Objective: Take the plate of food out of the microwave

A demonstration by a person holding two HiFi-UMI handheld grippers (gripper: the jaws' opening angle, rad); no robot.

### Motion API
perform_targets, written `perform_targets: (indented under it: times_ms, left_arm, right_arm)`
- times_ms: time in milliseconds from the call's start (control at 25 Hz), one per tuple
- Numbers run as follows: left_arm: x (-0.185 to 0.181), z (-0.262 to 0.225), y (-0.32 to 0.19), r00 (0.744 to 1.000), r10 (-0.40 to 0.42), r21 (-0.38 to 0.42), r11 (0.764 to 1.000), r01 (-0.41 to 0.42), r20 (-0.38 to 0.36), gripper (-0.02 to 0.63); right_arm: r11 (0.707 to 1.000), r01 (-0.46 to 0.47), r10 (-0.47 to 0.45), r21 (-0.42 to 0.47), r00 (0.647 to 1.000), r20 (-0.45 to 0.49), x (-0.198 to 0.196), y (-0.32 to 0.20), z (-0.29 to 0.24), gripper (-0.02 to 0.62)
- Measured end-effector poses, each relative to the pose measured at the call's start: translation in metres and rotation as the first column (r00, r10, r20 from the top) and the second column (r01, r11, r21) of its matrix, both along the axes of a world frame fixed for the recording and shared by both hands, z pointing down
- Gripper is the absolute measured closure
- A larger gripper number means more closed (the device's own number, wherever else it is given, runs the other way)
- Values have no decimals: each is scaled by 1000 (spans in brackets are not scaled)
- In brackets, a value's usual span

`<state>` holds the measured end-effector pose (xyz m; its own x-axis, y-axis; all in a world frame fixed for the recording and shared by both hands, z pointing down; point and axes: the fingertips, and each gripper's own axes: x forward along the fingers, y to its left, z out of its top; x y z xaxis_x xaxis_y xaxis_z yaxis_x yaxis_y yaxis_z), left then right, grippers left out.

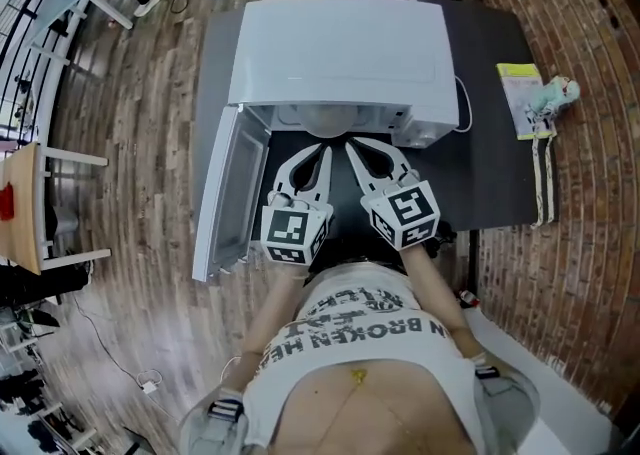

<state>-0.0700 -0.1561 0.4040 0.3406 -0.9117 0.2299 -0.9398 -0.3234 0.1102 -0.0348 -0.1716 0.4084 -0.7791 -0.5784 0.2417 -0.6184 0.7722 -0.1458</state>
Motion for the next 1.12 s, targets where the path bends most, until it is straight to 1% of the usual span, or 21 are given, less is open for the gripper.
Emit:
perform_targets:
  times_ms: [120, 240, 480, 680, 800, 960, 1120]
  left_arm:
    - [-1, 1, -5, 1000, -18, -5, 1000, 18, -2, 600]
    - [-6, 2, -12, 1000, -12, -13, 1000, 12, -6, 600]
    - [-19, 3, -24, 999, 37, -24, 999, -38, -15, 600]
    - [-33, 13, -30, 996, 87, -52, 995, -89, -31, 600]
    - [-40, 15, -32, 993, 116, -54, 992, -118, -37, 600]
    - [-47, 17, -37, 988, 138, -57, 988, -141, -63, 600]
    - [-51, 21, -40, 988, 145, -58, 987, -148, -57, 600]
  right_arm:
    - [1000, 18, -18, -5, 1000, -7, -1, -4, 3, 587]
    - [1000, 7, -7, -6, 1000, -9, -4, -11, 3, 586]
    - [999, -50, 50, -21, 999, 0, -16, -25, 3, 586]
    - [995, -100, 100, -23, 995, -22, -28, -31, 11, 586]
    - [990, -132, 132, -40, 991, -17, -34, -33, 15, 586]
    - [986, -156, 154, -51, 988, -30, -42, -35, 20, 588]
    - [985, -166, 163, -53, 986, -46, -45, -37, 22, 588]
